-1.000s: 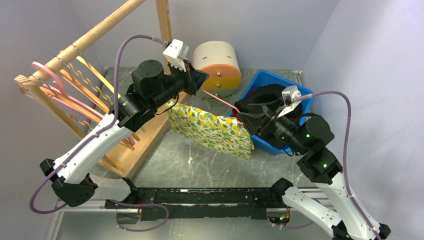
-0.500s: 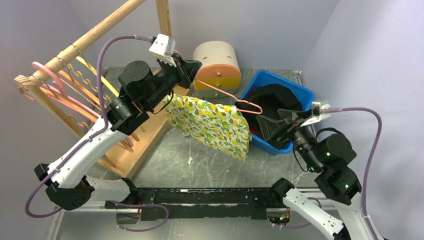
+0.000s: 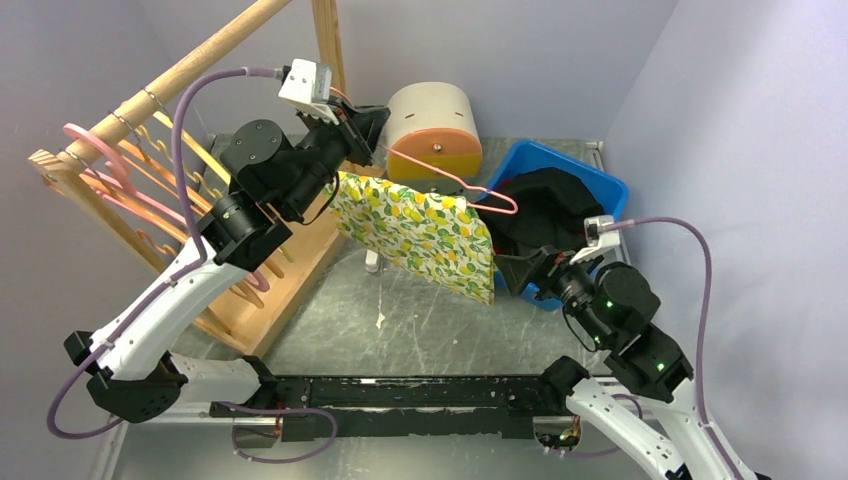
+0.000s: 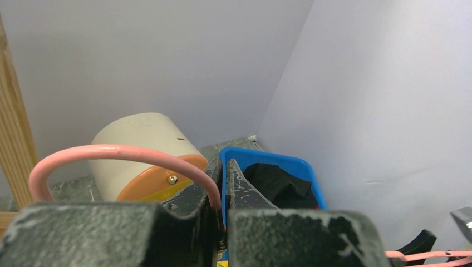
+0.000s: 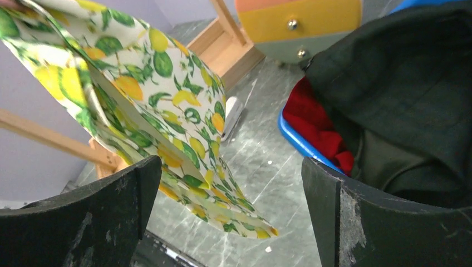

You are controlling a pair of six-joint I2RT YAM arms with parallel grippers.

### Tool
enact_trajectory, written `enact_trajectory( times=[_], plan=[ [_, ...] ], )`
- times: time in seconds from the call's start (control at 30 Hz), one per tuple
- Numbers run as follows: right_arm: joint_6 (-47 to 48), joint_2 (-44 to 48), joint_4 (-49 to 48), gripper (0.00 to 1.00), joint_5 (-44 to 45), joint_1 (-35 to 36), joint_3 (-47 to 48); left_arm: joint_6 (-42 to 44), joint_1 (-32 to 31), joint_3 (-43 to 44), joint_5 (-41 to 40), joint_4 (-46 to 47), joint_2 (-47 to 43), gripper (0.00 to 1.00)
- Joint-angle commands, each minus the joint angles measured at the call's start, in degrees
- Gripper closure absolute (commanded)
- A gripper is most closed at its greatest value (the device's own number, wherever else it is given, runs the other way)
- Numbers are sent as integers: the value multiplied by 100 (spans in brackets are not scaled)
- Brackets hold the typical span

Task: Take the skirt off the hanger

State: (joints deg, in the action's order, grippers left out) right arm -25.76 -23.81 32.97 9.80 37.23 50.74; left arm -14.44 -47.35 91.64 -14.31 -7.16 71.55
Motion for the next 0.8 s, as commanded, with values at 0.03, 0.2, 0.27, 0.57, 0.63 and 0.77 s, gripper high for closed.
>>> enact_trajectory(
  times=[0.03, 0.2, 0.27, 0.57, 0.63, 0.77],
  plan=[
    [-279, -56, -203, 0, -683, 1, -285, -122, -11, 114, -122, 395, -184, 93],
    [-298, -182, -269, 3, -1314, -5, -487, -149, -11, 100, -119, 397, -201, 93],
    [-287, -181, -292, 5, -1560, -2, -556, -143, -11, 108, -123, 380, -203, 93],
    [-130, -23, 296, 5, -1799, -6, -435, -86, -12, 43, -226, 377, -244, 93],
    [-87, 28, 198, 5, -2098, -1, -515, -78, -11, -1, -251, 386, -255, 93],
    [131, -124, 39, 6, -2757, -6, -522, -89, -11, 32, -281, 317, -195, 93]
  ],
)
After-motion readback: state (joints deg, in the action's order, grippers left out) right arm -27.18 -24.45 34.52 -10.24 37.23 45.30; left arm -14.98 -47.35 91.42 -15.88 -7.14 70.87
